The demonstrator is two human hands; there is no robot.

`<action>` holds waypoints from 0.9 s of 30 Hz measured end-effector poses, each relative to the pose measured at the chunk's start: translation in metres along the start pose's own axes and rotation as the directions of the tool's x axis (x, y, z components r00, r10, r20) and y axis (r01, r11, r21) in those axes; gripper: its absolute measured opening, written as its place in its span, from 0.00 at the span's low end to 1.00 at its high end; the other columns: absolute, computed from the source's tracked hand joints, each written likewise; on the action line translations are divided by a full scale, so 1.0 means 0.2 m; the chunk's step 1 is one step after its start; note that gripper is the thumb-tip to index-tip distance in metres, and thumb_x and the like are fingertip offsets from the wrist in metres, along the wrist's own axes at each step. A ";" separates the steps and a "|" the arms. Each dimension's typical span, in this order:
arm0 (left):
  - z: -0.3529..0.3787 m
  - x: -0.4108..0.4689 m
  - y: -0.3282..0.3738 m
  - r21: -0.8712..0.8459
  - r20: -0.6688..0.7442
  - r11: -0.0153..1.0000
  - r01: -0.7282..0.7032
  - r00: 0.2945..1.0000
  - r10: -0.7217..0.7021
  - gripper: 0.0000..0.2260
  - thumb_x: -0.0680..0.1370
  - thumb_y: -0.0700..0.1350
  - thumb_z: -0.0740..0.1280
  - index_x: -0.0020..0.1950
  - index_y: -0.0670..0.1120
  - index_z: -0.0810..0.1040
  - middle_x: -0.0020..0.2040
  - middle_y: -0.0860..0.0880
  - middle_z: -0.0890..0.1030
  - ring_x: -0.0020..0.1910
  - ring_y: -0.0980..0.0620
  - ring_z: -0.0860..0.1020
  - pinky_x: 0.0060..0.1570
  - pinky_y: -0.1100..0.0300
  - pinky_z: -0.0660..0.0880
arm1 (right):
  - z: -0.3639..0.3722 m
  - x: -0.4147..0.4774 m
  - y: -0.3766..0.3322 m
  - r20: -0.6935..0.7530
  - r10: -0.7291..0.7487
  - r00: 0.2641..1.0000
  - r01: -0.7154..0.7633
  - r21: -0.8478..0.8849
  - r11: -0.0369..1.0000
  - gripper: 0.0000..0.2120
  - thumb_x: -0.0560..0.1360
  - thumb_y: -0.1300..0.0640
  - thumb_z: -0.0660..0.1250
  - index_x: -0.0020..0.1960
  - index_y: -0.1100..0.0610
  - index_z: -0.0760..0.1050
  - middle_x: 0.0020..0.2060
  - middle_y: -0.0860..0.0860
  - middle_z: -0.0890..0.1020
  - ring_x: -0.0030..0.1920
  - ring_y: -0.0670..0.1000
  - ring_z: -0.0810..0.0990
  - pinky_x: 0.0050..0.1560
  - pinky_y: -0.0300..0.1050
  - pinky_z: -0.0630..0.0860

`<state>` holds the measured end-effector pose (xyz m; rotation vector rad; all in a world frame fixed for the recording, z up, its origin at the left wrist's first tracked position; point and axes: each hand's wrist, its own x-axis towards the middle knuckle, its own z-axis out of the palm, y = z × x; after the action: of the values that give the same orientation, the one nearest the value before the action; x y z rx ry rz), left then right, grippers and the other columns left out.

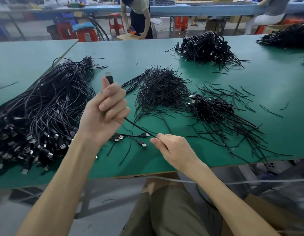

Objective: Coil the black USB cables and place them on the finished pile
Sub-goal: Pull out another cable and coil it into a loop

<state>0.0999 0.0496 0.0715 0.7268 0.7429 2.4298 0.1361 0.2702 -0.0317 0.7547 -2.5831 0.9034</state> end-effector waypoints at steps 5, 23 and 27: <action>0.02 -0.03 0.01 0.162 0.215 0.963 0.215 0.945 -0.248 0.16 0.86 0.47 0.58 0.43 0.41 0.76 0.29 0.51 0.68 0.24 0.55 0.64 0.25 0.65 0.61 | -0.02 0.02 0.00 -0.024 0.157 0.987 -0.158 -0.045 0.986 0.35 0.78 0.32 0.42 0.42 0.60 0.72 0.26 0.56 0.75 0.27 0.58 0.73 0.33 0.56 0.73; -0.12 0.02 -0.41 0.928 -0.341 0.189 0.321 0.936 0.086 0.15 0.87 0.43 0.57 0.71 0.43 0.76 0.64 0.47 0.82 0.63 0.50 0.80 0.69 0.53 0.72 | -0.01 -0.01 0.03 -0.260 0.161 0.952 -0.092 0.260 0.961 0.21 0.85 0.48 0.54 0.38 0.57 0.70 0.23 0.47 0.68 0.22 0.50 0.66 0.24 0.49 0.64; -0.07 0.05 -0.43 0.434 -0.428 0.887 0.159 0.902 0.047 0.21 0.88 0.48 0.51 0.73 0.38 0.71 0.69 0.44 0.79 0.68 0.47 0.78 0.68 0.54 0.74 | -0.01 -0.01 -0.01 -0.192 -0.003 0.981 0.020 0.086 0.996 0.20 0.85 0.51 0.55 0.39 0.61 0.73 0.26 0.43 0.69 0.24 0.48 0.67 0.27 0.45 0.66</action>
<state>0.1093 0.1125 0.0116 0.3107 1.5336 2.4012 0.1394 0.2708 -0.0308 0.6694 -2.3826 1.0379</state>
